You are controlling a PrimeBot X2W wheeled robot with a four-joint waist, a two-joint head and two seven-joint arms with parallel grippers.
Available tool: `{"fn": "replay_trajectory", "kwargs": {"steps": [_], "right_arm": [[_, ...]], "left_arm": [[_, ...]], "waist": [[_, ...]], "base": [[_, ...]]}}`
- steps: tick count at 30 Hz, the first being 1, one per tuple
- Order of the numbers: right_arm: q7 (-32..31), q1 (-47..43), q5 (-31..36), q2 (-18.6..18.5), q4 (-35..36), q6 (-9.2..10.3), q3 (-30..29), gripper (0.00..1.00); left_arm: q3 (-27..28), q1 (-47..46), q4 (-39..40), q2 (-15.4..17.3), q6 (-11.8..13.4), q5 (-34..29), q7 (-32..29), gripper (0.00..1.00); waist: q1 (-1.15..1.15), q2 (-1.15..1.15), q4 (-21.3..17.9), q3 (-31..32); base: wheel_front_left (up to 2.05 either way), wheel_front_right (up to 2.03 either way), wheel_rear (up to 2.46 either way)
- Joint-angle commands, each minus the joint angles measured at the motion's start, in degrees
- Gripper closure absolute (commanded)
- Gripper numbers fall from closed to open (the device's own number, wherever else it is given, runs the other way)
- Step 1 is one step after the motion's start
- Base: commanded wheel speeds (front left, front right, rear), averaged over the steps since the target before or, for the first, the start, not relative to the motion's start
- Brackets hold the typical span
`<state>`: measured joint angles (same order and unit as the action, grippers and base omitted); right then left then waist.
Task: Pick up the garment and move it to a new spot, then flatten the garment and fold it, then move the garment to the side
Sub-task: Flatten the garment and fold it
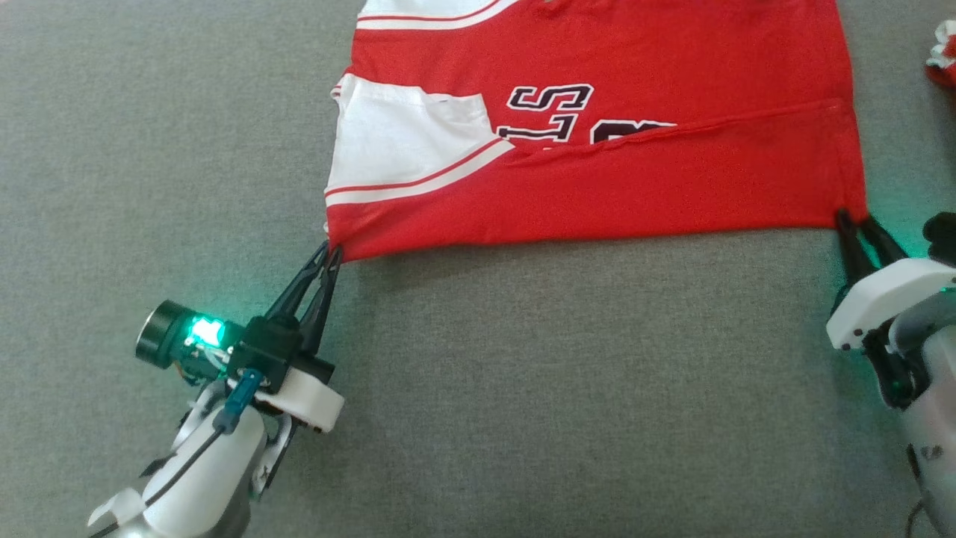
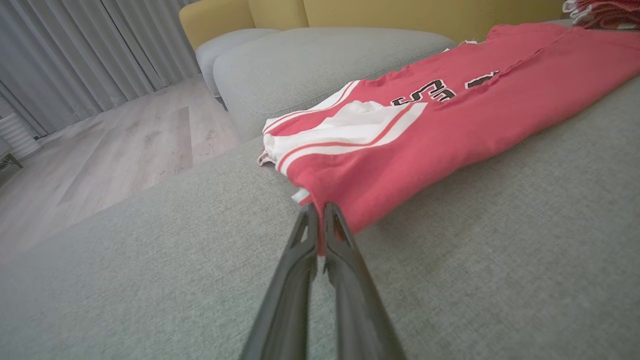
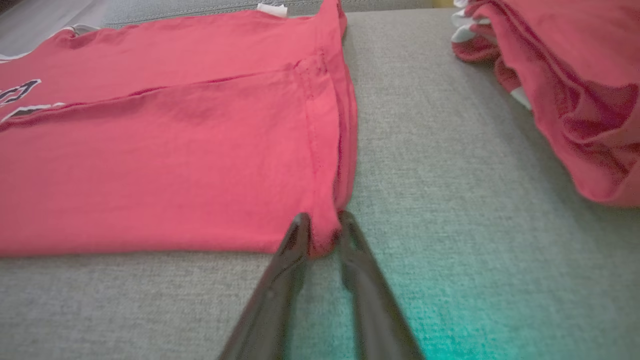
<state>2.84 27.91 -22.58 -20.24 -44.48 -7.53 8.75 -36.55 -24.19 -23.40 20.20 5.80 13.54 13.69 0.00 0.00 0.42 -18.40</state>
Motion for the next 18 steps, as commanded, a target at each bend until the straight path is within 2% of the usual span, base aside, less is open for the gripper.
{"fn": "replay_trajectory", "kwargs": {"steps": [1,11,18], "right_arm": [[-0.7,0.1,-0.7,-1.6,0.3,0.04,1.6,1.00],[1.5,-3.9,-5.6,-7.7,2.9,0.04,6.5,1.00],[2.2,-13.5,-8.7,-13.8,9.4,0.04,6.3,1.00]], "left_arm": [[2.0,-1.6,1.8,2.2,0.6,-0.5,0.1,1.00],[1.0,3.2,4.9,2.8,1.8,0.4,-0.2,1.00],[-0.3,11.8,9.2,3.0,3.1,2.8,-1.7,1.00]], "waist": [[0.00,0.00,0.2,0.2],[0.00,0.00,1.5,3.8],[0.00,0.00,2.5,6.2]], "base": [[0.00,0.00,0.00],[0.00,0.00,0.00],[0.00,0.00,0.00]]}}
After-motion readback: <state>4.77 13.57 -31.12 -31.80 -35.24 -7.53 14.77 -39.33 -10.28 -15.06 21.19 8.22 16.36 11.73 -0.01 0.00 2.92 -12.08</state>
